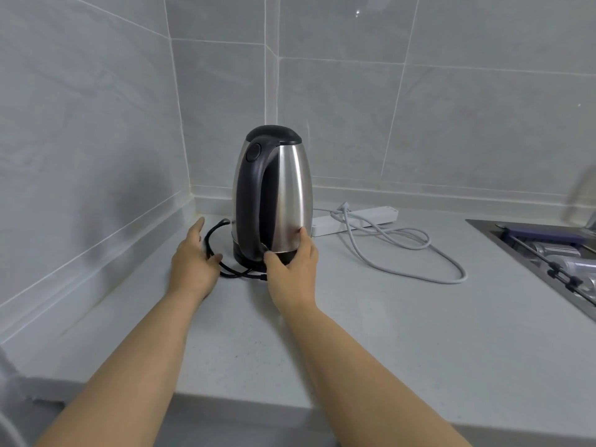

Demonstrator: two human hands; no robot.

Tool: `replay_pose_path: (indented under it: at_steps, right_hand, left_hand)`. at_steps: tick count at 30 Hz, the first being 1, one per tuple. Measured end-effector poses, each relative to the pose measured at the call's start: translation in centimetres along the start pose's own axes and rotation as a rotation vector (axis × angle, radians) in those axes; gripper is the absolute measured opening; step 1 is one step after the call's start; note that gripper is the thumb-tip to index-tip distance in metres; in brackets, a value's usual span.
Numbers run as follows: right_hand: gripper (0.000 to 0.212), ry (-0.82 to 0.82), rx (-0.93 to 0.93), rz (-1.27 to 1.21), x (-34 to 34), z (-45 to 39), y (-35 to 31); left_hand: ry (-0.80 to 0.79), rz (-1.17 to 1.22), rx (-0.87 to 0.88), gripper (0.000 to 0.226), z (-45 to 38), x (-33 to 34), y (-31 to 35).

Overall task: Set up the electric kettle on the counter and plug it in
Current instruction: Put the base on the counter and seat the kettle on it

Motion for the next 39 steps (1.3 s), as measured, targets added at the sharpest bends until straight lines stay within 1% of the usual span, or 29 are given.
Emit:
replay_pose_path:
  at_steps: [3, 5, 7, 9, 11, 12, 13, 14, 15, 17, 18, 19, 21, 23, 25, 28, 33, 37, 39]
  right_hand:
    - [0.086, -0.062, -0.018, 0.048, -0.1, -0.3, 0.3]
    - [0.092, -0.091, -0.028, 0.047, -0.3, -0.5, 0.4]
    - [0.101, -0.111, -0.034, 0.047, -0.3, -0.7, 0.5]
    - [0.110, -0.161, -0.037, 0.106, -0.3, -0.9, 0.7]
    - [0.110, -0.222, -0.041, 0.163, -0.6, -1.4, 1.2]
    - [0.107, -0.247, -0.030, 0.168, -0.9, -1.6, 1.3]
    - [0.102, -0.250, -0.010, 0.155, -1.2, -1.7, 1.4]
    - [0.092, -0.222, 0.020, 0.120, -1.5, -1.9, 1.5]
    - [0.077, -0.160, 0.058, 0.065, -1.9, -2.0, 1.6]
    - [0.039, -0.002, 0.160, -0.048, -2.6, -2.3, 1.8]
    - [0.028, 0.066, 0.196, -0.093, -2.8, -2.3, 1.9]
    - [0.026, 0.122, 0.217, -0.142, -3.1, -2.3, 2.0]
    - [0.034, 0.237, 0.233, -0.254, -3.5, -2.4, 2.0]
    - [0.039, 0.339, 0.205, -0.307, -3.8, -2.7, 2.0]
    - [0.036, 0.406, 0.191, -0.293, -4.0, -3.0, 2.1]
    - [0.031, 0.428, 0.213, -0.240, -3.8, -3.7, 2.6]
    - [0.026, 0.446, 0.155, -0.167, -3.1, -4.7, 3.0]
    - [0.021, 0.542, 0.120, -0.191, -3.5, -5.3, 3.3]
    - [0.020, 0.567, 0.134, -0.200, -3.9, -5.7, 3.6]
  left_hand:
    - [-0.063, -0.117, 0.004, 0.074, 0.0, 0.5, 0.2]
    - [-0.065, -0.137, 0.014, 0.071, 0.2, 0.5, 0.5]
    - [-0.049, -0.087, 0.021, 0.060, 0.6, 0.4, 0.8]
    - [-0.008, -0.017, 0.003, 0.041, 0.9, 0.0, 0.8]
    - [0.035, 0.086, -0.032, 0.025, 0.9, -0.5, 0.8]
    - [0.040, 0.155, -0.055, 0.027, 0.8, -0.7, 0.7]
    - [0.038, 0.206, -0.078, 0.035, 0.8, -0.8, 0.6]
    - [0.043, 0.228, -0.095, 0.044, 0.9, -0.9, 0.7]
    - [0.046, 0.230, -0.105, 0.050, 1.0, -1.0, 0.6]
    - [0.042, 0.241, -0.109, 0.048, 1.0, -1.0, 0.6]
    - [0.035, 0.248, -0.099, 0.042, 0.9, -1.0, 0.7]
    - [0.028, 0.249, -0.090, 0.036, 0.6, -0.9, 0.5]
    - [0.027, 0.242, -0.068, 0.029, 0.2, -0.9, 0.3]
    - [0.037, 0.230, -0.047, 0.035, 0.1, -0.8, 0.3]
    - [0.062, 0.203, -0.041, 0.038, 0.2, -0.8, 0.4]
    - [0.088, 0.182, -0.035, 0.043, 0.3, -0.9, 0.4]
    - [0.122, 0.138, -0.017, 0.045, 0.0, -1.1, 0.1]
    - [0.109, 0.088, 0.022, 0.047, 0.3, -0.7, 0.7]
    - [0.095, 0.060, 0.045, 0.046, 0.4, -0.4, 0.9]
Point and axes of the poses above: each hand's wrist, its own z-axis away from the middle knuckle, its own x-axis out of the palm, y = z × x, the point moved 2 cm from there along -z, towards the middle knuckle, and after that the axes turned 11 degrees about -x, right-handed, at the moved point
